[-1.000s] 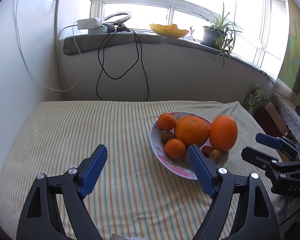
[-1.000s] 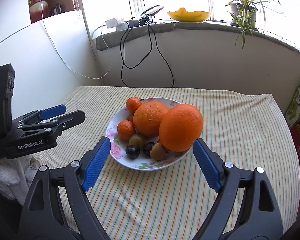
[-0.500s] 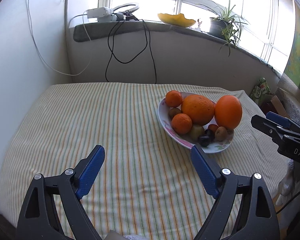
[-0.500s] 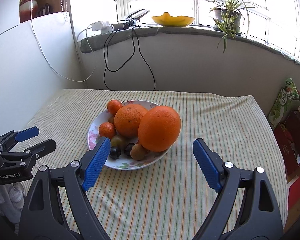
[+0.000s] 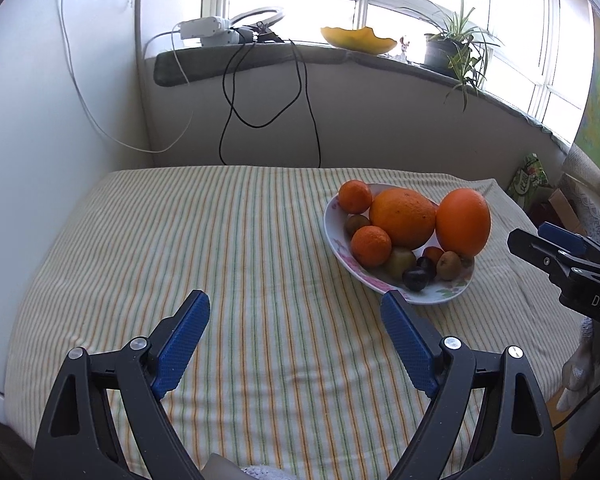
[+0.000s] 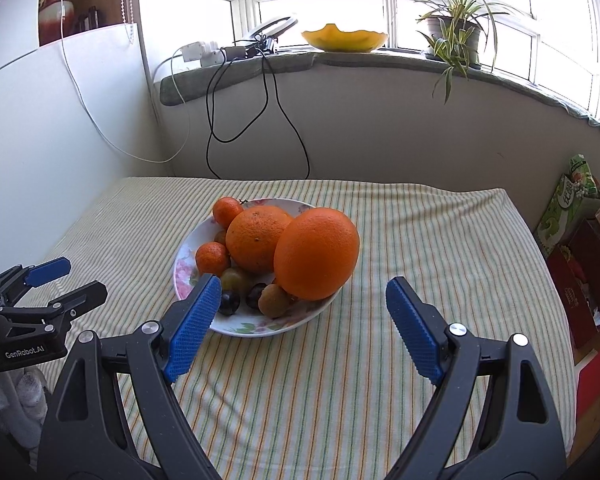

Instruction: Organize fruits

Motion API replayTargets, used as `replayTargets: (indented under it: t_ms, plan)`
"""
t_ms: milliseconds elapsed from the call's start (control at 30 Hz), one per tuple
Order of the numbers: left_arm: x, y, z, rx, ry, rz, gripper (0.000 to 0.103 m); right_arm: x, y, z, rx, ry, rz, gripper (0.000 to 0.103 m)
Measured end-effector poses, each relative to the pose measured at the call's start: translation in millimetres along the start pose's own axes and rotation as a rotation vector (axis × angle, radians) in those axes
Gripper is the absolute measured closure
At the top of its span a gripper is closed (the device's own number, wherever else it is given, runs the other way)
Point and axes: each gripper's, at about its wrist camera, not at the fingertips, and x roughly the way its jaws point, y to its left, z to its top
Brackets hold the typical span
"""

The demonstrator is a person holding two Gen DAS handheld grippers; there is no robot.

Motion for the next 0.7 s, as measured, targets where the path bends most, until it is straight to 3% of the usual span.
replayTargets:
  t_ms: [700]
  plan:
    - [-5.6,-4.7,1.8,0.019,-0.027,0.027,0.015,-0.3,0.8,-0.9,0.000,0.002,0.010,0.016]
